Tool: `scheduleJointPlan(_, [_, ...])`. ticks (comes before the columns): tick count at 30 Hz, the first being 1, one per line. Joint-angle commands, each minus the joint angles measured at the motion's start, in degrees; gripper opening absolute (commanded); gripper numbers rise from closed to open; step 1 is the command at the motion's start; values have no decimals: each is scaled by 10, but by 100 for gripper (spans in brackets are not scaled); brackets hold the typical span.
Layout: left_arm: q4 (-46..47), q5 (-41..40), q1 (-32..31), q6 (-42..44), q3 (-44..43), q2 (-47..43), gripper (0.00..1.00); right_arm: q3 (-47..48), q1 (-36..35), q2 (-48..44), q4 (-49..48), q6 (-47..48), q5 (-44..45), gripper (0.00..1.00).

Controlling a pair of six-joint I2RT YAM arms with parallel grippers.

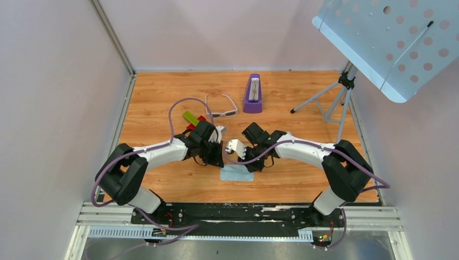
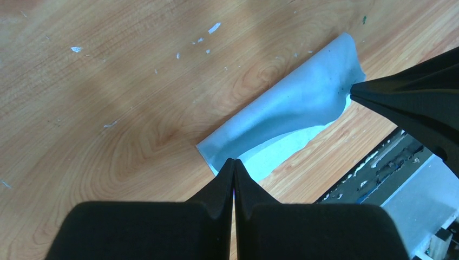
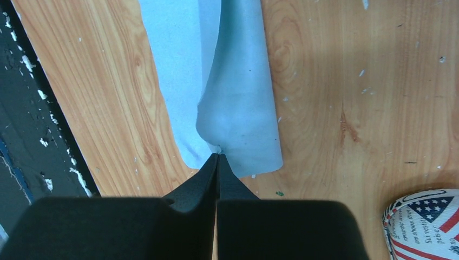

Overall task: Organize the sunglasses
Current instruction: Fold the glasses cleaning cloth at the center of the board.

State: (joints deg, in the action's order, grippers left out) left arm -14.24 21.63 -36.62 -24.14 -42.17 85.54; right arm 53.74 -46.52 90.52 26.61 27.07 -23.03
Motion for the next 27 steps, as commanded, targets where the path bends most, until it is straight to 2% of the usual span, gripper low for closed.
scheduleJointPlan(1, [-5, 2, -4, 7, 1, -2, 0, -15, -10, -20, 15, 11, -18, 0])
scheduleJointPlan(27, [-16, 26, -7, 11, 16, -24, 0, -31, -25, -32, 17, 20, -42, 0])
